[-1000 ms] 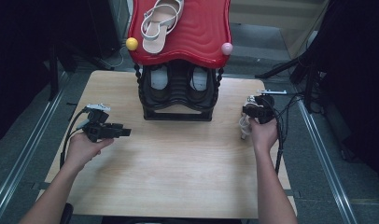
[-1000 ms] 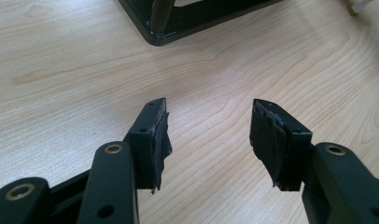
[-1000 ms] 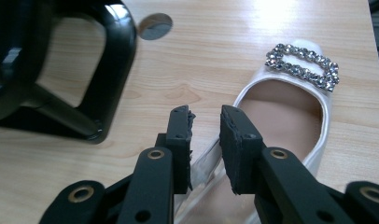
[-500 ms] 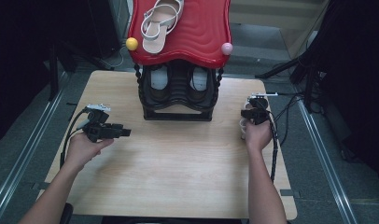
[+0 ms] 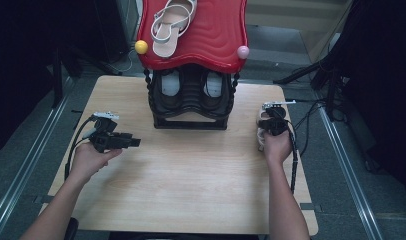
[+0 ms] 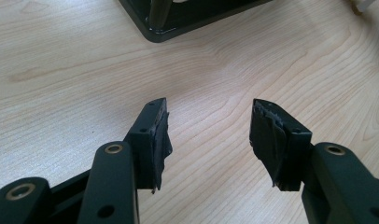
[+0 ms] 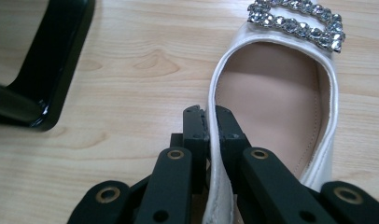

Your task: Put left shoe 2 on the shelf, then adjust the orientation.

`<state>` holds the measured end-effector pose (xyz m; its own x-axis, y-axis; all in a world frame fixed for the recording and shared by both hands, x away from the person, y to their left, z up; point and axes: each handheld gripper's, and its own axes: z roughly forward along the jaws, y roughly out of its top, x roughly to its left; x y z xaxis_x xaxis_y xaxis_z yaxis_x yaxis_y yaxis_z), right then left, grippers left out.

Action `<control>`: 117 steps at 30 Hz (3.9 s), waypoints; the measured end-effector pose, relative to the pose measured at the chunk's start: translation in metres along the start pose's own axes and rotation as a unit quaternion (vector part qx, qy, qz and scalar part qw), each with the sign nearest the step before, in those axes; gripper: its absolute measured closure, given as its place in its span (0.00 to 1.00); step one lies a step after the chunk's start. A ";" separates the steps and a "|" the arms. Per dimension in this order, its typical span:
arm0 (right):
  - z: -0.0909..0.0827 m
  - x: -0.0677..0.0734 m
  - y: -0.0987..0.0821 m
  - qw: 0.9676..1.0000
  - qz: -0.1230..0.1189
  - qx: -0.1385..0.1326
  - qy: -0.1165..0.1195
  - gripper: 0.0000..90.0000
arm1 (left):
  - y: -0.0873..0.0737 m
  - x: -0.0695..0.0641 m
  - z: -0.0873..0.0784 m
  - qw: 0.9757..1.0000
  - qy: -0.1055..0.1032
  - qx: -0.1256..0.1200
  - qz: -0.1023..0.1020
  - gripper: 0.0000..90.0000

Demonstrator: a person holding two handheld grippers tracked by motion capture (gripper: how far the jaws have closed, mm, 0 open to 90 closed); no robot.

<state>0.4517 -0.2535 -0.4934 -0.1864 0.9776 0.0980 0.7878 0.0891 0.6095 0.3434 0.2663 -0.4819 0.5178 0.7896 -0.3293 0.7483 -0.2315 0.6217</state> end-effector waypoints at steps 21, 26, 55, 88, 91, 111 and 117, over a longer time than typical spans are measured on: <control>-0.007 0.004 -0.005 1.000 -0.007 0.000 0.030 0.98 | -0.001 0.001 0.000 1.000 -0.002 0.000 -0.003 0.53; -0.012 0.000 -0.002 0.999 -0.004 -0.004 0.032 0.98 | -0.001 0.002 0.000 1.000 -0.003 0.000 -0.004 0.53; -0.052 0.006 0.033 0.989 0.027 -0.047 0.137 0.98 | -0.001 0.002 -0.001 1.000 -0.010 -0.002 -0.008 0.53; -0.160 0.025 0.128 0.980 0.009 -0.106 0.166 0.98 | -0.001 -0.001 0.001 1.000 -0.009 -0.003 -0.006 0.53; -0.173 0.028 0.141 0.981 0.004 -0.107 0.164 0.98 | -0.001 -0.001 0.001 1.000 -0.005 -0.002 -0.004 0.53; -0.259 0.075 0.214 0.973 -0.033 -0.146 0.174 0.98 | -0.001 -0.003 0.001 1.000 -0.010 0.001 0.000 0.53; -0.267 0.093 0.228 0.969 -0.044 -0.157 0.184 0.98 | -0.001 -0.003 0.001 1.000 -0.011 0.002 0.001 0.53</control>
<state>0.4573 -0.1936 -0.1350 -0.4876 0.8294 0.2728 0.5516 0.0505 0.8326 0.3417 0.2633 -0.4826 0.5277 0.7769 -0.3435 0.7488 -0.2346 0.6198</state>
